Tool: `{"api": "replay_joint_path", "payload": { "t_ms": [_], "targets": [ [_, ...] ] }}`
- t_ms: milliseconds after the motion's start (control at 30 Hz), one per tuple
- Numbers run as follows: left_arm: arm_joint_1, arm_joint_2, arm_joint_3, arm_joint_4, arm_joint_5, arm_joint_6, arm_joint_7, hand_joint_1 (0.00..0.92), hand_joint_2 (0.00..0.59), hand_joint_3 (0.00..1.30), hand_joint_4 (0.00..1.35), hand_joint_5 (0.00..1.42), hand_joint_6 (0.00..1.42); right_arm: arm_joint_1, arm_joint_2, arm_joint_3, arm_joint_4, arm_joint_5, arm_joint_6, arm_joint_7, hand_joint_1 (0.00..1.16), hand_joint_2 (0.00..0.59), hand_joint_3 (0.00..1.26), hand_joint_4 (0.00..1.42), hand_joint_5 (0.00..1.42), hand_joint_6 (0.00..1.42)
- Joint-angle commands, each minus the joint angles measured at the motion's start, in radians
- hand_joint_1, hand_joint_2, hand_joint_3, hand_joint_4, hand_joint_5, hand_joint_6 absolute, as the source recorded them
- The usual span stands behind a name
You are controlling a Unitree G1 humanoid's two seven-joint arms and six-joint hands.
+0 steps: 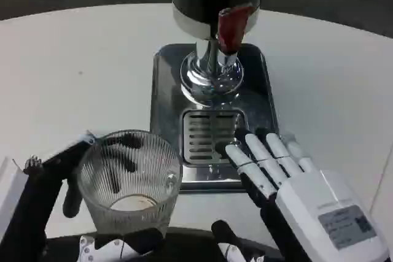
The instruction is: Grasp the cup under the faucet to collect the drink, then remove the cup.
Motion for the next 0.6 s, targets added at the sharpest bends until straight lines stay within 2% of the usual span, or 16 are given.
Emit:
{"api": "replay_joint_path", "payload": {
  "t_ms": [33,367,600],
  "targets": [
    [0.002,-0.011,-0.007,-0.023,-0.026,0.011,-0.004,0.534,0.062,0.94,1.08,1.22,1.34,0.0,0.008,-0.005,-0.009,0.008,-0.011,0.014,0.4,0.443,0.11,0.01,0.0,0.0],
    [-0.007,-0.007,-0.014,-0.022,-0.008,0.003,-0.003,0.541,0.057,0.94,1.08,1.22,1.34,-0.009,0.02,-0.009,0.001,0.008,-0.004,0.023,0.39,0.443,0.11,0.01,0.0,0.0],
    [-0.054,-0.01,-0.007,0.018,0.036,-0.004,0.02,0.543,0.056,0.94,1.08,1.22,1.34,0.004,0.03,-0.016,-0.002,-0.005,0.003,0.026,0.39,0.438,0.11,0.01,0.0,0.0]
  ]
}}
